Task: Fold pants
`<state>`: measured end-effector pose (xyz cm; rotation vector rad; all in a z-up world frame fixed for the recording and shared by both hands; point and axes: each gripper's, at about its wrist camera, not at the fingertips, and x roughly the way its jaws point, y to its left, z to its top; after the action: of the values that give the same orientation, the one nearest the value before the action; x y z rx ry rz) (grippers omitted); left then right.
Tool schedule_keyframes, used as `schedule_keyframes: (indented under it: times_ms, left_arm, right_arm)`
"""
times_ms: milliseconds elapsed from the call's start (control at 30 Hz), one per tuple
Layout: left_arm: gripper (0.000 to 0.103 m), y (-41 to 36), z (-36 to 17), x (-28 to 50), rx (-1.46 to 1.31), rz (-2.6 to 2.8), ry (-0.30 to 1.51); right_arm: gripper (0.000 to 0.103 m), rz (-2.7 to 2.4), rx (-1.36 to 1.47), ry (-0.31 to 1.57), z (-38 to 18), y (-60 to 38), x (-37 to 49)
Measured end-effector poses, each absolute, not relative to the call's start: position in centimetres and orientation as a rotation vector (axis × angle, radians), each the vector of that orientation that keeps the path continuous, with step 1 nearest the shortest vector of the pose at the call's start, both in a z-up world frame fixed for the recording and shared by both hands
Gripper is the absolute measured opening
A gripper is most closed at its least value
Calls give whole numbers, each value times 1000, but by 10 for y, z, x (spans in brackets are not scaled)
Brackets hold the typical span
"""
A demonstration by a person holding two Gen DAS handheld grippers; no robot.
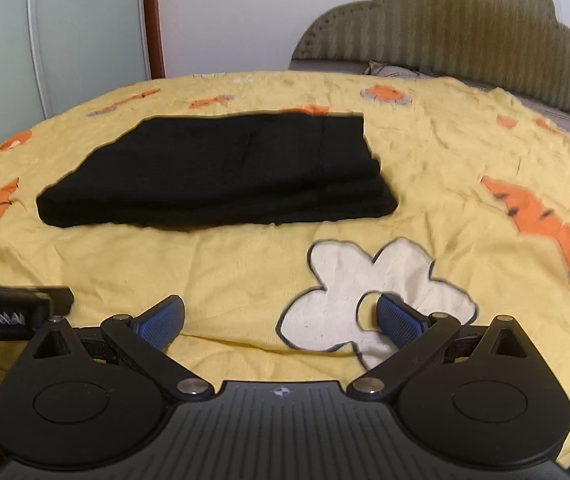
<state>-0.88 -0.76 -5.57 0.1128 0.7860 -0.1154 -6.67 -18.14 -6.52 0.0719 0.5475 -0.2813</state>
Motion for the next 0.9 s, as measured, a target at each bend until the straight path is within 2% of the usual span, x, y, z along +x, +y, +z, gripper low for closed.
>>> schedule_keyframes:
  times_ms: [900]
  left_arm:
    - [103, -9, -58, -12, 116, -113, 764]
  right_arm:
    - [103, -269, 64, 524, -69, -180, -69]
